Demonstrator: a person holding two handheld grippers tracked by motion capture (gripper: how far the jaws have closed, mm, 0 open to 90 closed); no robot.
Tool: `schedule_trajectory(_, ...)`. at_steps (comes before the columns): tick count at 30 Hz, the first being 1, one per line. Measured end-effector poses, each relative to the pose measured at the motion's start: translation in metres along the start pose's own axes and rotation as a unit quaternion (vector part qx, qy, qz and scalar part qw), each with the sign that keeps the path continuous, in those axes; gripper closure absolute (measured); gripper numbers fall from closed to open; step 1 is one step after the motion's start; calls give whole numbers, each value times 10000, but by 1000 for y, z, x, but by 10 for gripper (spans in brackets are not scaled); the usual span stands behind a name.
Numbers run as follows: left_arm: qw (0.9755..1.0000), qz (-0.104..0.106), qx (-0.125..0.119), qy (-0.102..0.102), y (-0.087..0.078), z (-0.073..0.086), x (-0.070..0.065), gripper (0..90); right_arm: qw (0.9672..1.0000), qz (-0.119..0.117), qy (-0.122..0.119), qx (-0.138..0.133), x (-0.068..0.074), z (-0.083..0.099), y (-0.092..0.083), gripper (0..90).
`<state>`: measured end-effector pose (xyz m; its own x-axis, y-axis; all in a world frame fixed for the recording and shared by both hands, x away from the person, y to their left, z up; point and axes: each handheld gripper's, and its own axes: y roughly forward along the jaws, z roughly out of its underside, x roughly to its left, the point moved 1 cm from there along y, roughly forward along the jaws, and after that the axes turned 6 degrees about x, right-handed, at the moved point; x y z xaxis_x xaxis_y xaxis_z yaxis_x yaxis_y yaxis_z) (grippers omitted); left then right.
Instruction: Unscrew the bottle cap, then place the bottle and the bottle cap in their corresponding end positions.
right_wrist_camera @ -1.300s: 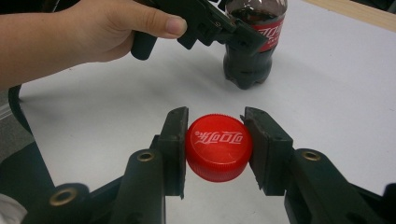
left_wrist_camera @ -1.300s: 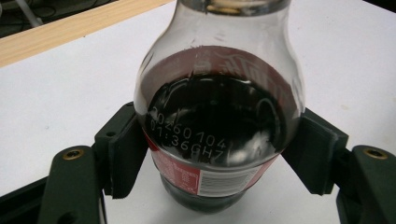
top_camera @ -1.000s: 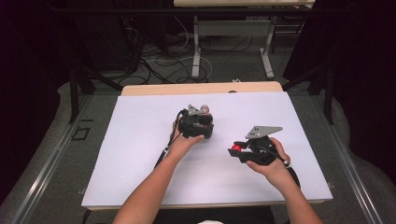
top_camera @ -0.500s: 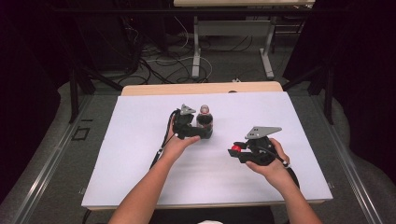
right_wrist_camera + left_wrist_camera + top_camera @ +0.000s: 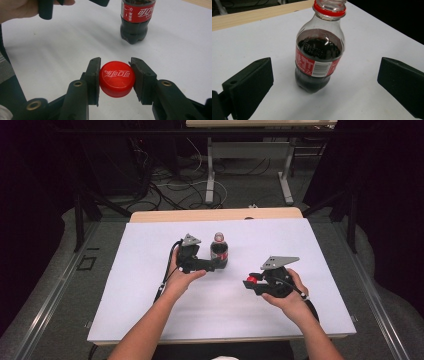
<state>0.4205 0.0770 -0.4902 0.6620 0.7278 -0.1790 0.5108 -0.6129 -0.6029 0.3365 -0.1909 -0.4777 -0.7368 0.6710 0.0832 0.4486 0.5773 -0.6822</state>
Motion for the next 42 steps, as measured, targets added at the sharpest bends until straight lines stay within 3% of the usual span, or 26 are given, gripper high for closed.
schedule_trajectory(7,9999,-94,-124,17,-20,7,3,7,10000,-38,-29,30,0,-1,4,612)
schedule_trajectory(19,9993,-275,-216,-135,-47,23,8,7,9999,-113,-102,56,2,-8,16,613)
schedule_trajectory(31,9990,-340,-202,-189,-65,48,10,7,9982,-286,-406,322,16,-20,53,613)
schedule_trajectory(33,9987,-426,-210,-197,-67,52,12,7,9977,-295,-480,386,18,-21,60,612)
schedule_trajectory(35,9983,-438,-251,-300,-70,55,13,7,9971,-336,-502,460,21,-22,67,613)
schedule_trajectory(42,9978,-472,-294,-370,-77,60,17,8,9961,-372,-505,615,24,-20,95,613)
